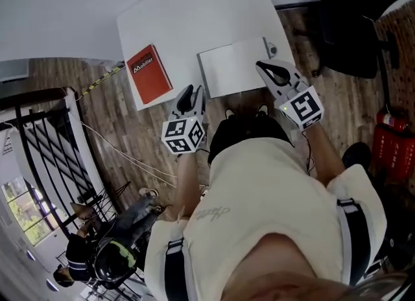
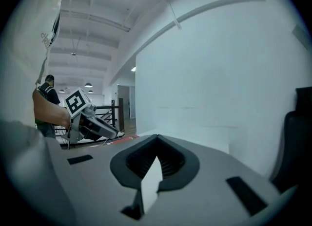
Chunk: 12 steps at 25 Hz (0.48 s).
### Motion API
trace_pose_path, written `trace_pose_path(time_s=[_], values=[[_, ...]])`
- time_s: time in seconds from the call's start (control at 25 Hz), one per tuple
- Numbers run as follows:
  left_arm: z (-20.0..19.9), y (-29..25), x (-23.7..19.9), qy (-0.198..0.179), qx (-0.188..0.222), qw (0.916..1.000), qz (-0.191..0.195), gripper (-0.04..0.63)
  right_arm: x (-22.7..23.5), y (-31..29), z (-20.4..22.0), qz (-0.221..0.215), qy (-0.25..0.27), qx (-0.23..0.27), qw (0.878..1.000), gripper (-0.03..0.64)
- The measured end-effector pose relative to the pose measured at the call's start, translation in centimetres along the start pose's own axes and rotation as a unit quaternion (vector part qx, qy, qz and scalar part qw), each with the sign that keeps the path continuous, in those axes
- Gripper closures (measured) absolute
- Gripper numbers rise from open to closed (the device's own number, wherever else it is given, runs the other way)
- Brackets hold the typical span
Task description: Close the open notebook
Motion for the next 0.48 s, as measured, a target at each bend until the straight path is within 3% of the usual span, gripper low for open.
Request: trace_pose_path(time_s=[0.48], values=[[8.2,-1.0,-4.4,0.062,-0.064,0.9960,0.004,0.471,-4.1,-3.2,-0.6,-0.032,0.040,-0.034,0.998,0.612]])
Point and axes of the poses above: the fingertips, and each gripper's own axes: y backward along the fingers, x to its right, z out of its underside, the point moved 4 cm from there along y, backward along the fingers, and after that the axes turned 7 degrees about z, right-handed, at the moved point
